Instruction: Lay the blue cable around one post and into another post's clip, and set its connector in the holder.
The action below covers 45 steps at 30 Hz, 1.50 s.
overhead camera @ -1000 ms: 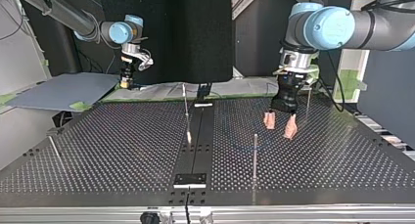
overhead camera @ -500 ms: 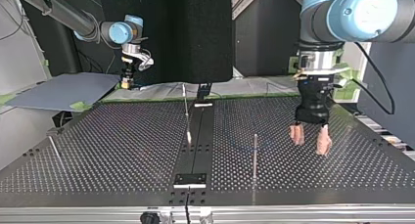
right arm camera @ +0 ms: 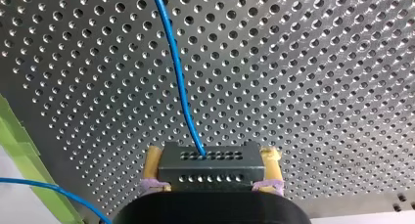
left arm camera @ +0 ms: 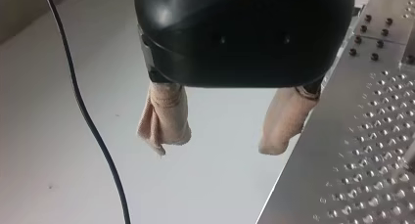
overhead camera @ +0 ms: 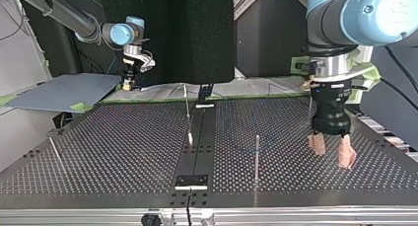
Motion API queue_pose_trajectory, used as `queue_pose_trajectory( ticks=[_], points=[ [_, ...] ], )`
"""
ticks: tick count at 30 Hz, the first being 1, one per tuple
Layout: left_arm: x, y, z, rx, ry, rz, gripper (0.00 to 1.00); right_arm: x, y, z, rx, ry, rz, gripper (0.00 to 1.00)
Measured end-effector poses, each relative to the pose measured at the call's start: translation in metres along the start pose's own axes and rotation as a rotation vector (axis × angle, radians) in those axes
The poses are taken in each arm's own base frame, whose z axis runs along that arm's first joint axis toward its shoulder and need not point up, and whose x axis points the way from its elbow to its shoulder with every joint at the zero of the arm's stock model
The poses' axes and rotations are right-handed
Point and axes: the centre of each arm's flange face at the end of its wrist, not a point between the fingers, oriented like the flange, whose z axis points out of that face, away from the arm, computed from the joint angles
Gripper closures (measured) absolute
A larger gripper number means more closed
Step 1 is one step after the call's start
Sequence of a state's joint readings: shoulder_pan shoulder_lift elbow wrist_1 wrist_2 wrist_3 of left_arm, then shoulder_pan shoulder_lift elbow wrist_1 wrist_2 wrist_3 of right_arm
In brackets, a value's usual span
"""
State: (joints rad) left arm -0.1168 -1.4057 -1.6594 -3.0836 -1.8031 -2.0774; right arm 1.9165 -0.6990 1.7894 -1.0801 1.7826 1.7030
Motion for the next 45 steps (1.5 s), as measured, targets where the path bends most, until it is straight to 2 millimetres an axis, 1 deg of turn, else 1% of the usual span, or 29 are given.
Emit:
queue_pose_trajectory(
  ticks=[5,12,18,33,38,45],
  points=[
    [0.002,0.003,-0.004,-0.052,0.021,0.055,0.00,0.000,0.000,0.000,0.001,-0.001,0.000,1.00],
    [0.017,0.009,-0.009,-0.120,0.084,0.146,0.00,0.000,-0.001,0.000,0.001,-0.002,-0.001,1.00],
    [0.024,0.010,-0.017,-0.135,0.146,0.224,0.00,0.000,-0.001,0.000,0.001,-0.002,-0.002,1.00],
    [0.034,0.013,-0.040,-0.153,0.311,0.431,0.00,0.000,-0.001,0.000,0.002,-0.001,-0.001,1.00],
    [0.034,0.013,-0.048,-0.155,0.356,0.491,0.00,0.000,-0.001,0.000,0.002,0.000,-0.001,1.00],
    [0.018,0.007,-0.055,-0.140,0.351,0.552,0.00,0.000,-0.001,0.000,0.002,0.001,0.000,1.00]
  ],
)
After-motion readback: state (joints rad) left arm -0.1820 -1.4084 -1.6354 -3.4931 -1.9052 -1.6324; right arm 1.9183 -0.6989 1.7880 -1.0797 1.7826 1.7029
